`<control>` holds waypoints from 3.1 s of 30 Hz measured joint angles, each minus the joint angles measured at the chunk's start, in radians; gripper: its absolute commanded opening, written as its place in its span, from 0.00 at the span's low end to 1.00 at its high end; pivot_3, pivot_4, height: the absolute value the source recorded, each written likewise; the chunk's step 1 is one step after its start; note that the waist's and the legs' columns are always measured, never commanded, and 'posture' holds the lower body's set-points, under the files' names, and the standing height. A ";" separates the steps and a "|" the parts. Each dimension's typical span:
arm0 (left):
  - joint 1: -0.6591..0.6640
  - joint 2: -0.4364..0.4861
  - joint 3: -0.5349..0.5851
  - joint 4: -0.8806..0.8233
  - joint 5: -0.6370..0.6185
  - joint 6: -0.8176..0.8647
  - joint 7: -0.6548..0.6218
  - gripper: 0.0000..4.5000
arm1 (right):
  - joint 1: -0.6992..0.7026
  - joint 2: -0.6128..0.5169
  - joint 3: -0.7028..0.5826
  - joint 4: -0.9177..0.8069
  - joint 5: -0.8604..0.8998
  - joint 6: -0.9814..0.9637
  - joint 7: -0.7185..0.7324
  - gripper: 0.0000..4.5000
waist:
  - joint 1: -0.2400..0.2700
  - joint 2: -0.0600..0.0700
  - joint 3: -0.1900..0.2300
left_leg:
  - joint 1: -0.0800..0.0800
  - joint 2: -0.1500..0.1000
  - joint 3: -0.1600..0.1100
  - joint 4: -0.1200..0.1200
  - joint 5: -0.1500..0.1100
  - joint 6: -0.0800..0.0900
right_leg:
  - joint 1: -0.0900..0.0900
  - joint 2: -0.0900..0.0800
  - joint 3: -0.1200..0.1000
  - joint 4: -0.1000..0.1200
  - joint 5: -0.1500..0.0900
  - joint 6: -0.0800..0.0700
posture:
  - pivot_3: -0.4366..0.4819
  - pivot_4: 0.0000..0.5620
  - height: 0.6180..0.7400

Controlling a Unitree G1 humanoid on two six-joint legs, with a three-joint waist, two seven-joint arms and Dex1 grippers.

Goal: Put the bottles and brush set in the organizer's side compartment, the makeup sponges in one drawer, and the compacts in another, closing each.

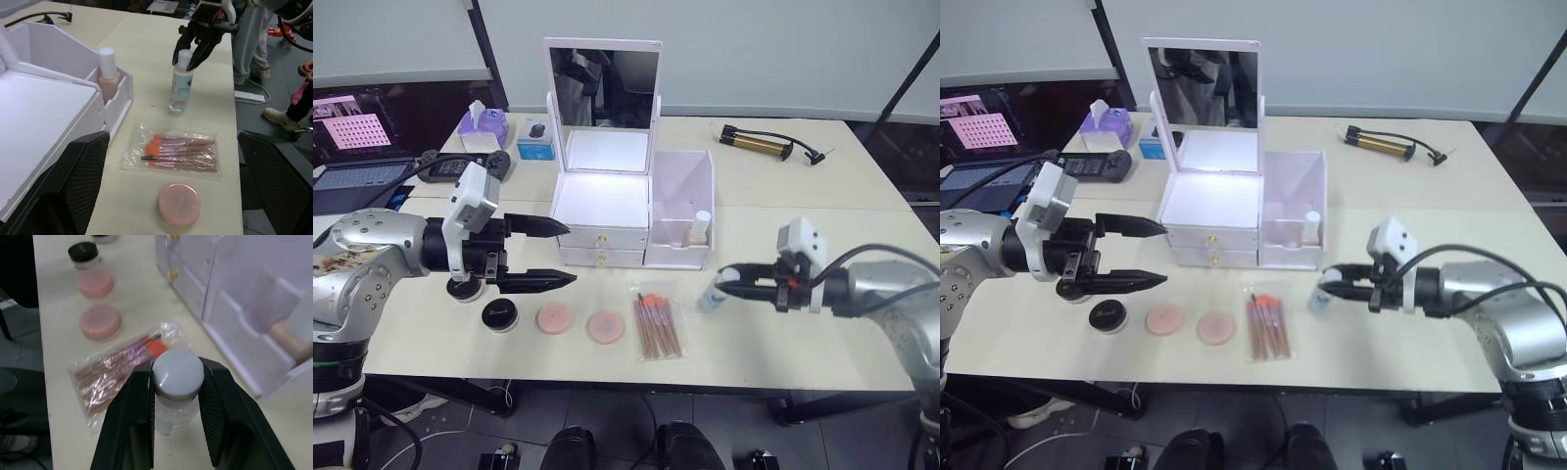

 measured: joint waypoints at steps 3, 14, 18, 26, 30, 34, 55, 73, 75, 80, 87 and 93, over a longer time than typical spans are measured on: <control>0.038 -0.010 0.019 -0.002 0.007 -0.018 0.019 1.00 | -0.120 0.021 0.008 0.019 0.014 0.017 -0.009 0.20 | 0.000 0.000 0.000 | 0.000 0.000 0.000 0.000 0.000 0.000 | 0.000 0.000 0.000 0.000 0.000 0.000 | 0.48 0.27 0.93; 0.183 -0.037 0.107 -0.096 0.018 -0.034 0.123 1.00 | -0.562 0.226 0.215 0.423 -0.197 -0.052 -0.042 0.20 | 0.002 0.000 0.000 | -0.001 0.000 0.001 0.000 0.000 0.000 | -0.001 -0.001 -0.001 0.001 0.000 -0.001 | 0.48 0.27 0.93; 0.234 -0.037 0.151 -0.131 0.017 -0.042 0.154 1.00 | -0.633 0.266 0.266 0.586 -0.280 -0.106 -0.019 0.20 | 0.003 0.000 0.000 | -0.001 0.000 0.002 0.000 0.000 0.000 | -0.001 -0.001 -0.001 0.000 0.000 -0.001 | 0.48 0.27 0.93; 0.314 -0.037 0.216 -0.198 0.002 -0.041 0.200 1.00 | -0.693 0.325 0.331 0.770 -0.407 -0.170 0.020 0.20 | -0.002 0.001 0.000 | -0.001 0.001 0.002 0.000 0.000 0.000 | -0.002 -0.001 -0.001 0.001 0.000 -0.001 | 0.48 0.27 0.93; 0.330 -0.036 0.227 -0.209 -0.002 -0.041 0.218 1.00 | -0.723 0.347 0.344 0.820 -0.449 -0.198 0.042 0.20 | -0.002 0.001 0.000 | -0.001 0.001 0.002 0.000 0.000 0.000 | -0.002 -0.001 -0.001 0.001 0.001 -0.001 | 0.48 0.27 0.93; 0.332 -0.036 0.228 -0.214 -0.003 -0.041 0.227 1.00 | -0.724 0.374 0.359 0.883 -0.494 -0.226 0.051 0.20 | -0.002 0.001 0.000 | -0.001 0.001 0.002 0.000 0.000 0.000 | -0.002 -0.001 -0.001 0.001 0.001 -0.001 | 0.48 0.27 0.93; 0.286 -0.036 0.198 -0.189 0.000 -0.057 0.219 1.00 | -0.726 0.357 0.245 0.851 -0.471 -0.222 0.115 1.00 | -0.002 0.001 0.000 | -0.001 0.001 0.002 0.000 0.000 0.000 | -0.002 -0.001 -0.001 0.001 0.001 -0.001 | 0.48 0.27 0.93; 0.369 -0.090 0.397 0.331 0.175 -0.305 0.283 1.00 | -0.526 0.127 -0.126 0.961 -0.371 -0.406 -0.076 1.00 | -0.006 0.001 0.000 | 0.001 0.001 0.004 -0.002 0.000 0.000 | -0.001 -0.002 0.000 0.001 0.000 -0.002 | 0.48 0.27 0.93; 0.389 -0.090 0.412 0.423 0.209 -0.345 0.286 1.00 | -0.460 0.124 -0.188 0.968 -0.344 -0.443 -0.107 1.00 | -0.007 0.001 0.000 | 0.001 0.002 0.004 -0.003 0.000 0.000 | -0.001 -0.002 -0.001 0.001 0.000 -0.002 | 0.48 0.27 0.93; 0.388 -0.094 0.497 0.520 0.230 -0.421 0.342 1.00 | -0.298 0.136 -0.266 0.969 -0.312 -0.489 -0.178 1.00 | -0.005 0.001 0.000 | 0.002 0.001 0.004 -0.002 0.000 -0.001 | 0.000 -0.003 -0.001 0.001 0.000 -0.002 | 0.48 0.27 0.93; 0.390 -0.141 0.545 0.555 0.230 -0.440 0.393 1.00 | -0.201 0.157 -0.306 0.975 -0.293 -0.533 -0.241 1.00 | -0.006 0.001 0.000 | 0.002 0.002 0.004 -0.002 0.000 -0.001 | 0.000 -0.003 -0.001 0.001 0.000 -0.002 | 0.48 0.27 0.93; 0.354 -0.133 0.525 0.538 0.224 -0.428 0.367 1.00 | -0.204 0.157 -0.309 0.955 -0.276 -0.543 -0.244 1.00 | -0.005 0.001 0.000 | 0.002 0.001 0.005 -0.002 0.000 -0.001 | 0.000 -0.003 -0.001 0.001 0.000 -0.002 | 0.48 0.27 0.93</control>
